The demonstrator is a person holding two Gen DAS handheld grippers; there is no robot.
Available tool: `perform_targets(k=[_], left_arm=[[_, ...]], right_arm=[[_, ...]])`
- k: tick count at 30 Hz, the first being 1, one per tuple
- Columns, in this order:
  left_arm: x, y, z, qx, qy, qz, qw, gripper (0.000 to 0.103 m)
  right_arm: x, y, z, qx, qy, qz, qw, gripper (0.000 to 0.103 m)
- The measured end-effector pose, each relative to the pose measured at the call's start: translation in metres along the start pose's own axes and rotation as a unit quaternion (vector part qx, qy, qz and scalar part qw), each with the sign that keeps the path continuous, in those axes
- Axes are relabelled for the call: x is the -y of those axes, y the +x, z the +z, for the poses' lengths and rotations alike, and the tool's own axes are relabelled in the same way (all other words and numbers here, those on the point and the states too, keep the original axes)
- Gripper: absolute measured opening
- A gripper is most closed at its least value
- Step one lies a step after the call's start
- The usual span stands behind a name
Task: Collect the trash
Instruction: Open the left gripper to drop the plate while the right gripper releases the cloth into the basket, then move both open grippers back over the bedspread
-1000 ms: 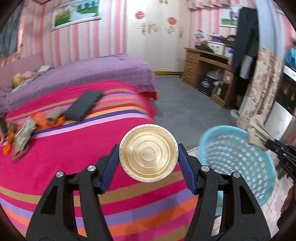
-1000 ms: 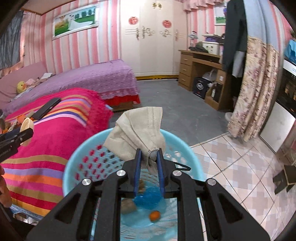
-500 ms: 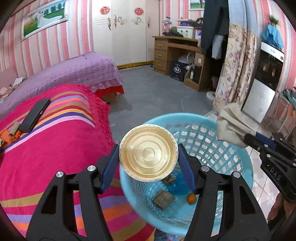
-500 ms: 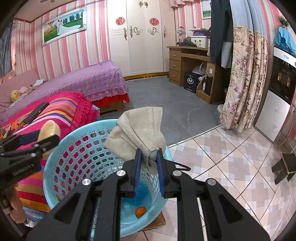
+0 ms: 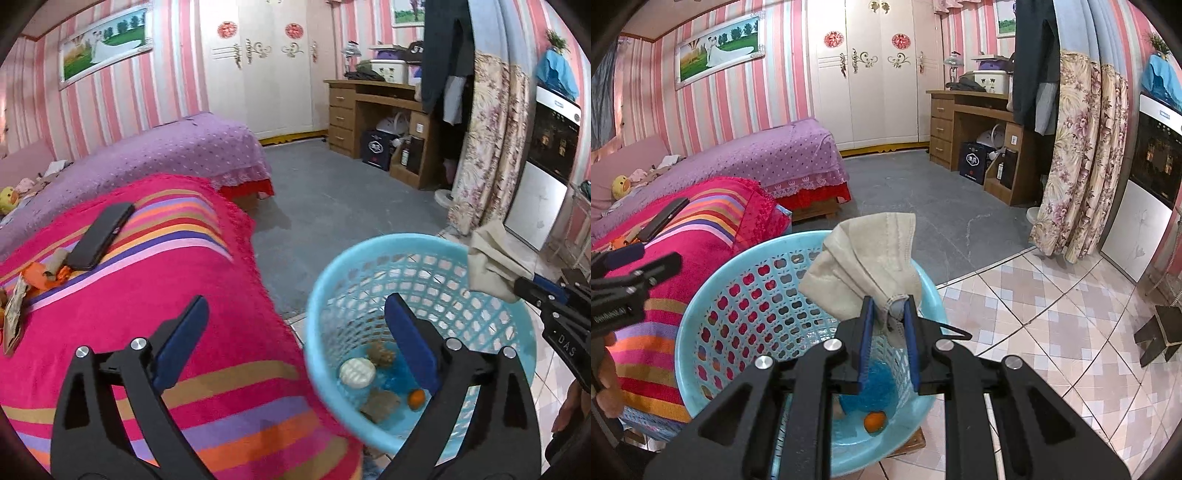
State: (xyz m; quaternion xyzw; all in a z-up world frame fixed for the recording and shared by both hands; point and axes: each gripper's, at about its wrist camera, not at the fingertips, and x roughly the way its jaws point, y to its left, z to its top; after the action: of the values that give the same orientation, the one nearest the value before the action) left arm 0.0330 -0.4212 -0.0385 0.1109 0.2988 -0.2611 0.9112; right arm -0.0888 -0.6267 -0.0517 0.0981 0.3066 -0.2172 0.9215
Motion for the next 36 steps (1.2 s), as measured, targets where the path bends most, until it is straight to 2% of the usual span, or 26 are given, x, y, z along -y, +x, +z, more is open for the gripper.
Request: perform_targets(k=[5, 8, 9, 10, 12, 14, 16, 18, 21, 28, 32, 36], left_arm=[[-0.022, -0.007, 0.004, 0.006, -0.017, 0.009, 0.9998, 0.094], [-0.032, -0.012, 0.006, 0.011, -0.023, 0.014, 0.9996, 0.095], [-0.035, -0.014, 0.007, 0.013, -0.024, 0.016, 0.9995, 0.095], [-0.041, -0.017, 0.007, 0.015, -0.026, 0.017, 0.9994, 0.096], [-0.048, -0.02, 0.006, 0.018, -0.028, 0.021, 0.9992, 0.096], [-0.058, -0.025, 0.004, 0.019, -0.033, 0.023, 0.999, 0.097], [-0.069, -0.029, 0.002, 0.019, -0.04, 0.025, 0.9987, 0.097], [-0.083, -0.034, 0.0, 0.02, -0.048, 0.029, 0.9982, 0.097], [-0.105, -0.043, -0.005, 0.025, -0.057, 0.035, 0.9974, 0.097], [-0.172, -0.067, -0.016, 0.032, -0.078, 0.07, 0.994, 0.097], [-0.22, -0.081, -0.02, 0.031, -0.085, 0.098, 0.991, 0.097], [-0.271, -0.096, -0.029, 0.031, -0.095, 0.129, 0.9866, 0.098]], right_arm=[[-0.011, 0.009, -0.003, -0.001, -0.004, -0.002, 1.0, 0.021], [-0.017, 0.013, -0.006, -0.006, -0.01, -0.012, 1.0, 0.029], [-0.019, 0.013, -0.007, -0.006, -0.01, -0.014, 1.0, 0.04], [-0.021, 0.012, -0.009, -0.003, -0.009, -0.014, 1.0, 0.055], [-0.024, 0.009, -0.01, 0.003, -0.006, -0.018, 1.0, 0.067], [-0.03, 0.008, -0.01, 0.005, -0.005, -0.018, 1.0, 0.07], [-0.037, 0.005, -0.009, 0.009, -0.005, -0.018, 1.0, 0.084], [-0.048, 0.0, -0.007, 0.023, -0.008, -0.025, 0.999, 0.091], [-0.067, -0.006, -0.003, 0.036, -0.011, -0.021, 0.999, 0.096], [-0.116, -0.012, 0.007, 0.047, -0.025, -0.005, 0.999, 0.098], [-0.15, -0.012, 0.012, 0.052, -0.016, 0.023, 0.998, 0.098], [-0.195, -0.006, 0.014, 0.049, -0.035, 0.05, 0.997, 0.098]])
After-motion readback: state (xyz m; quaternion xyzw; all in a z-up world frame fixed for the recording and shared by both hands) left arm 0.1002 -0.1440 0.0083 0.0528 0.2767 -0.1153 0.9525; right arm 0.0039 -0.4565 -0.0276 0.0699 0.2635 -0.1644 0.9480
